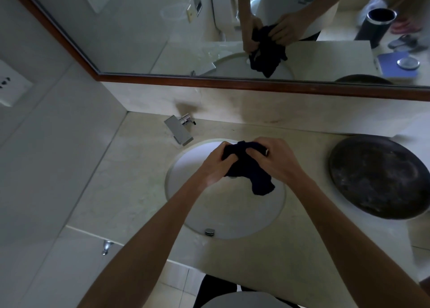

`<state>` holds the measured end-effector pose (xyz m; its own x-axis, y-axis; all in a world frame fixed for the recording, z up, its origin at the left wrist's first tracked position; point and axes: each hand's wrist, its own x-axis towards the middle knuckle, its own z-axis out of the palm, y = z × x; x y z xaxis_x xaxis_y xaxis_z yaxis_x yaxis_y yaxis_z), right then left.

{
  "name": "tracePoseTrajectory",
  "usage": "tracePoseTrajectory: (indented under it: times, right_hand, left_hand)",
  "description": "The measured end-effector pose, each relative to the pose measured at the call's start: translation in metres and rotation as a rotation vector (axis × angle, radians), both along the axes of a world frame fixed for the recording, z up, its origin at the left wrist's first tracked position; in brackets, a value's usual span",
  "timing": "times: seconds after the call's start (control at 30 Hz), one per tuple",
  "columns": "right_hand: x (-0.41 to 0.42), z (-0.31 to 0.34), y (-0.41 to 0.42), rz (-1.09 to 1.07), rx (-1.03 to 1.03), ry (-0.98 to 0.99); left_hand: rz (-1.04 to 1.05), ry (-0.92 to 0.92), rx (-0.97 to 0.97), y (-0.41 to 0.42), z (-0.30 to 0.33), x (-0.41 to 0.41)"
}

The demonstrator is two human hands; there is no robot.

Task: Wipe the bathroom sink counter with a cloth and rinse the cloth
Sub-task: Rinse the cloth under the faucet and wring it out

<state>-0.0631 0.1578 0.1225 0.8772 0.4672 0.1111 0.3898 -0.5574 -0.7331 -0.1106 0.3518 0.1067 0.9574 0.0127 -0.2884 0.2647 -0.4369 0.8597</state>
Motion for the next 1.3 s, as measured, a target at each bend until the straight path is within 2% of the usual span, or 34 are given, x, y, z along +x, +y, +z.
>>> tracePoseTrajectory:
  times: [0.17, 0.3, 0.4, 0.5, 0.57, 0.63, 0.73, 0.83, 0.9, 1.03, 1.13, 1.3]
  right_hand:
    - [0.023, -0.004, -0.018, -0.016, -0.032, -0.130]
    - [0.032, -0.013, -0.024, -0.003, -0.058, -0.161]
    - [0.027, -0.023, -0.012, -0.122, -0.091, -0.200]
    - [0.007, -0.040, 0.017, -0.288, -0.158, -0.164]
    - [-0.018, -0.048, 0.045, -0.234, -0.128, -0.101]
    - [-0.039, -0.050, 0.061, -0.158, -0.009, -0.014]
    - [-0.044, -0.055, 0.055, -0.036, 0.124, 0.180]
    - [-0.027, -0.057, 0.036, -0.164, 0.363, 0.423]
    - [-0.014, -0.055, 0.030, -0.145, 0.441, 0.448]
    - [-0.005, -0.043, 0.057, 0.229, 0.328, 0.618]
    - [-0.004, -0.040, 0.088, 0.313, 0.184, 0.616]
    - [-0.005, -0.043, 0.151, 0.315, 0.148, 0.651]
  left_hand:
    - [-0.132, -0.115, 0.244, 0.020, 0.004, 0.004]
    - [-0.170, -0.082, 0.362, 0.030, 0.013, 0.015]
    - [-0.080, 0.002, 0.350, 0.024, 0.014, 0.020]
    - [0.167, 0.102, 0.214, 0.008, 0.001, 0.024]
    - [0.359, 0.215, -0.032, -0.007, -0.007, 0.026]
    - [0.445, 0.309, -0.173, -0.012, -0.013, 0.024]
    - [0.384, 0.258, -0.165, 0.003, -0.016, 0.011]
    - [0.219, 0.135, -0.069, 0.034, -0.012, 0.003]
    - [0.072, 0.131, -0.073, 0.053, 0.003, 0.002]
    - [-0.041, 0.183, -0.276, 0.093, 0.044, -0.001]
    - [-0.004, 0.210, -0.374, 0.139, 0.053, -0.007]
    - [0.133, 0.248, -0.510, 0.219, 0.032, -0.027]
